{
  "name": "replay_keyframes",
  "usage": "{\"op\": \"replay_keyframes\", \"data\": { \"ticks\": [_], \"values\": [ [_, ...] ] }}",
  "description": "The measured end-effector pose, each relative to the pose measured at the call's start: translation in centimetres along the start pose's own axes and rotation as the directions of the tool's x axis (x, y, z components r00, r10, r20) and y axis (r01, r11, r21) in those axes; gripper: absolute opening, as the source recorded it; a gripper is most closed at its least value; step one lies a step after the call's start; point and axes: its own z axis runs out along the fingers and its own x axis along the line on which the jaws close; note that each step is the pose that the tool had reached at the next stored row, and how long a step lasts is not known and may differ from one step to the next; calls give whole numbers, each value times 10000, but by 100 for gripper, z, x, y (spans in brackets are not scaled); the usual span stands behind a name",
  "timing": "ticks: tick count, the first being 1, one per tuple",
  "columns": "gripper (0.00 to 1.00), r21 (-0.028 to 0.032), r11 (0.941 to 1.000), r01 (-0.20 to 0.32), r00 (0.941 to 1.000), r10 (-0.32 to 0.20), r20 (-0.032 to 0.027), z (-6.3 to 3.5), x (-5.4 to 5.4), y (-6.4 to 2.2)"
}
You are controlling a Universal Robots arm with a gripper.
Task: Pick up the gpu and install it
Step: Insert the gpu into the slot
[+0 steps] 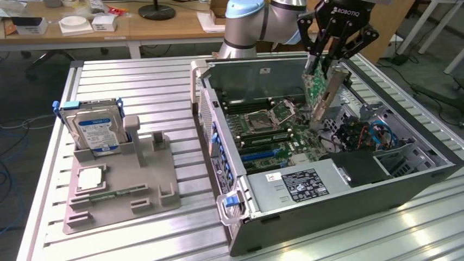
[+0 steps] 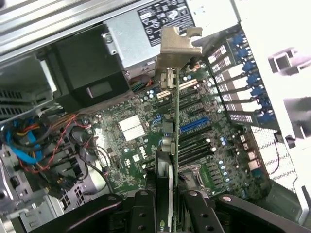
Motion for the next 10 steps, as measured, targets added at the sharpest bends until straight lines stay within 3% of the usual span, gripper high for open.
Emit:
{"op": "replay_keyframes", "data": {
  "ticks": [3, 7, 10],
  "values": [
    [26, -8, 9991, 424, 9991, -424, -8, 0, 0, 0],
    [26, -11, 9983, 591, 9983, -591, -12, 0, 1, 0],
    [26, -16, 9999, 160, 9999, -160, -9, 1, 2, -1]
  ]
}}
